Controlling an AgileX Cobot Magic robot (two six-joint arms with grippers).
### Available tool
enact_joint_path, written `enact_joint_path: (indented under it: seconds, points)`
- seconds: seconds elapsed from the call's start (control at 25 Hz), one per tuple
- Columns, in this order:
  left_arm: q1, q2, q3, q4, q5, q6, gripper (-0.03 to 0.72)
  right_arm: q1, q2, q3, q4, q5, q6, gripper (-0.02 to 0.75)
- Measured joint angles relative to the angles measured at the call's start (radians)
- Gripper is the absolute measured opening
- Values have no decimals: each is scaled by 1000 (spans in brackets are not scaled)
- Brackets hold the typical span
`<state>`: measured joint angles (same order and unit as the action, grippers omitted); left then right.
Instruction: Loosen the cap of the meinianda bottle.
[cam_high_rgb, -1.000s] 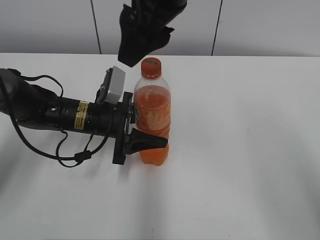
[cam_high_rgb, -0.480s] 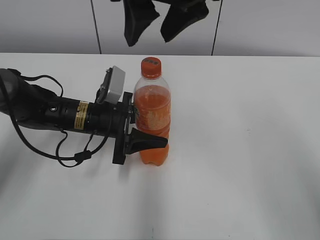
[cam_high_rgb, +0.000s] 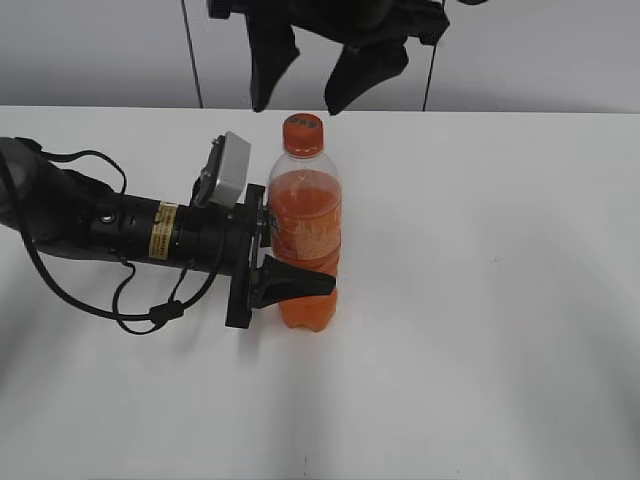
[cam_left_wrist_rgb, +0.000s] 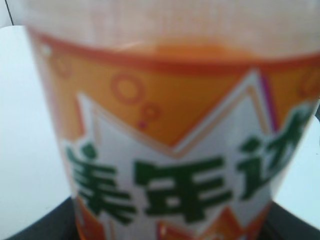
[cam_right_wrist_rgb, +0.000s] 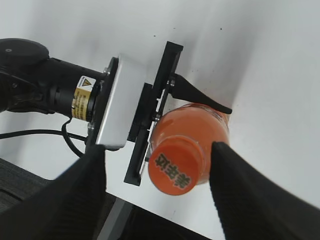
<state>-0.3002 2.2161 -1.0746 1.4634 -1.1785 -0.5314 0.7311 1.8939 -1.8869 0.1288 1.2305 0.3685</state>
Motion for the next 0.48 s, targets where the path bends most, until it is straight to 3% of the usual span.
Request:
enact_joint_path:
  seconds: [0.32, 0.48]
  points:
    - [-1, 0, 0, 0, 0, -1, 407, 0, 0, 54, 14, 0, 6, 484]
    - [-1, 0, 0, 0, 0, -1, 407, 0, 0, 54, 20, 0, 7, 448]
